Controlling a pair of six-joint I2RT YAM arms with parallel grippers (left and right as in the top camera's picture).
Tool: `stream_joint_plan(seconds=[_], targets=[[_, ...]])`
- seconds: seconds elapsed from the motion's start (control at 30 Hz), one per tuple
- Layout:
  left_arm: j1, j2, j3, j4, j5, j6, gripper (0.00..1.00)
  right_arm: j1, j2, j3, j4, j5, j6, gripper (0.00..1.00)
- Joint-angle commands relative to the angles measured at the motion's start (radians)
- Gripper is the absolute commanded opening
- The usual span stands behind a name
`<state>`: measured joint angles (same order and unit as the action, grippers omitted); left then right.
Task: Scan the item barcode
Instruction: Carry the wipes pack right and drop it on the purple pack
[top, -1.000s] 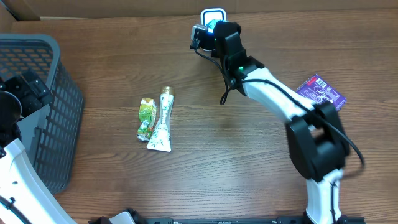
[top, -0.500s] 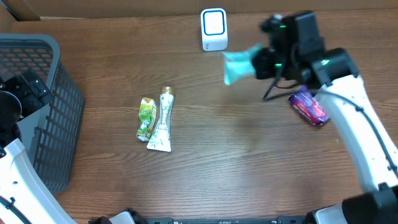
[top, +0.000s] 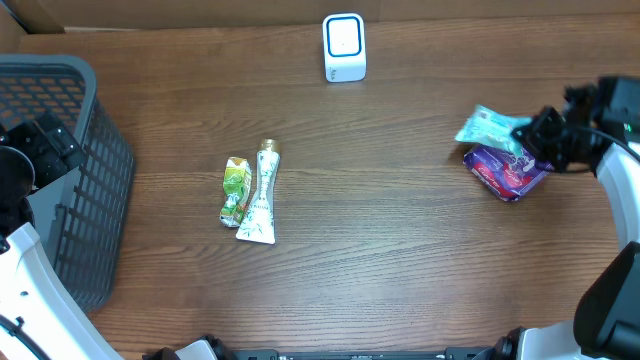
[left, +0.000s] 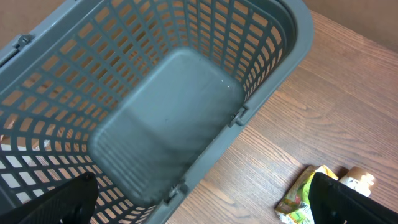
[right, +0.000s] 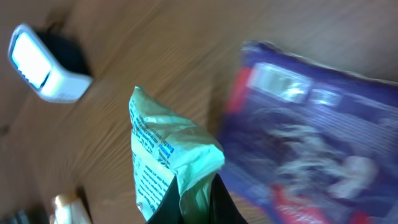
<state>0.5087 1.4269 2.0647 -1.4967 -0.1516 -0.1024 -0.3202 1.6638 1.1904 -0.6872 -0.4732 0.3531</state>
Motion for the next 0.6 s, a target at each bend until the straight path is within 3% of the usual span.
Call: stream_joint_plan(seconds=[0.0,0.1,0.2,0.33,0.5,0.57], targets=[[0.002,0.000,0.011,0.002,-0.005,-0.010,1.00,-0.071,-0.012,-0.085,0.079,-0.026,0.095,0.04],[0.002,0.000,0.011,0.002,-0.005,-0.010,1.00,-0.122,-0.012,-0.126,0.114,-0.026,0.111,0.05],[0.002,0.000,0.011,0.002,-0.005,-0.010,1.00,-0.150,-0.013,-0.127,0.102,-0.029,0.111,0.22],[0.002,0.000,0.011,0.002,-0.005,-0.010,1.00,-0.158,-0.014,-0.103,0.069,-0.085,0.111,0.28],[0.002,0.000,0.011,0.002,-0.005,-0.010,1.00,-0.147,-0.022,0.045,-0.115,-0.116,0.032,0.32],[0.002,0.000,0.011,0.002,-0.005,-0.010,1.00,-0.130,-0.026,0.114,-0.200,-0.108,-0.016,0.40]])
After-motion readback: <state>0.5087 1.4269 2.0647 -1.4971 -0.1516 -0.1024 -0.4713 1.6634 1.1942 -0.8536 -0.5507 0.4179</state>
